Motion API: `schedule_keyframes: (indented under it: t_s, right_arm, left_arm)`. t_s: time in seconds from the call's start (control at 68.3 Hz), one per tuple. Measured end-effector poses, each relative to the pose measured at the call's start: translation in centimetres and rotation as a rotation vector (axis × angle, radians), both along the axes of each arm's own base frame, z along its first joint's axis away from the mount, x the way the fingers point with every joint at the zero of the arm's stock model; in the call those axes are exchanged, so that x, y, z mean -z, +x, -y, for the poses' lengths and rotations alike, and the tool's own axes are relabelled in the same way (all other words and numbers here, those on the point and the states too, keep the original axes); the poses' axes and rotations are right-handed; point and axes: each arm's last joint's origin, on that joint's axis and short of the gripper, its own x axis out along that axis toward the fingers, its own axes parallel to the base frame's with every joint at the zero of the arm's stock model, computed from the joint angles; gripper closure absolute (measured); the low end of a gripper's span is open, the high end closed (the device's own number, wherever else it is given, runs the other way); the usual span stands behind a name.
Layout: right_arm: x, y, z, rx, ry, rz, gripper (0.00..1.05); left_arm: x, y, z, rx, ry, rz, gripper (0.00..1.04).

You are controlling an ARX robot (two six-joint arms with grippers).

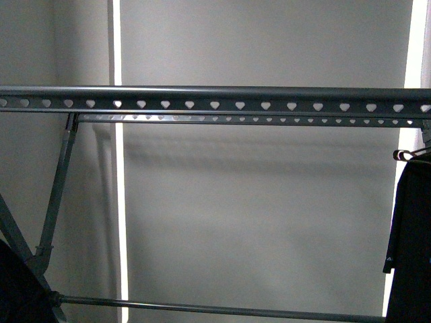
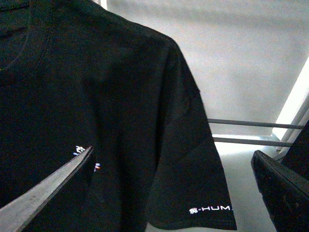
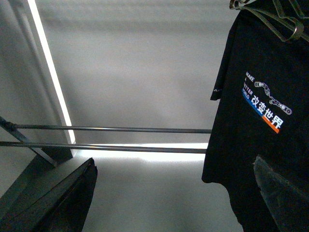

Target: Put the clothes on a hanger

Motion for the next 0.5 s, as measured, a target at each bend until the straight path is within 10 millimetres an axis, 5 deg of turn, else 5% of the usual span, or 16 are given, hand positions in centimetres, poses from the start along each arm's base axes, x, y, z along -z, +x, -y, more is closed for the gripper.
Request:
schedule_keyframes:
  t_s: [0.366,0.425,0.498]
  right_arm:
    - [0.0,0.0,0.0,0.000,0.000,0.000,0.07]
    - [0.0,0.0,0.0,0.000,0.000,0.000,0.07]
    - [0.0,0.0,0.0,-0.002,0.000,0.000,0.07]
  left_arm:
    - [0.0,0.0,0.0,0.025,-0.004,-0.005,0.07]
    - [-0.1,0.4,0.0,0.142,-0.044,-0.024,0.07]
    - [-1.4,1.2,-0.2,0.077,-0.148,-0.041,0.07]
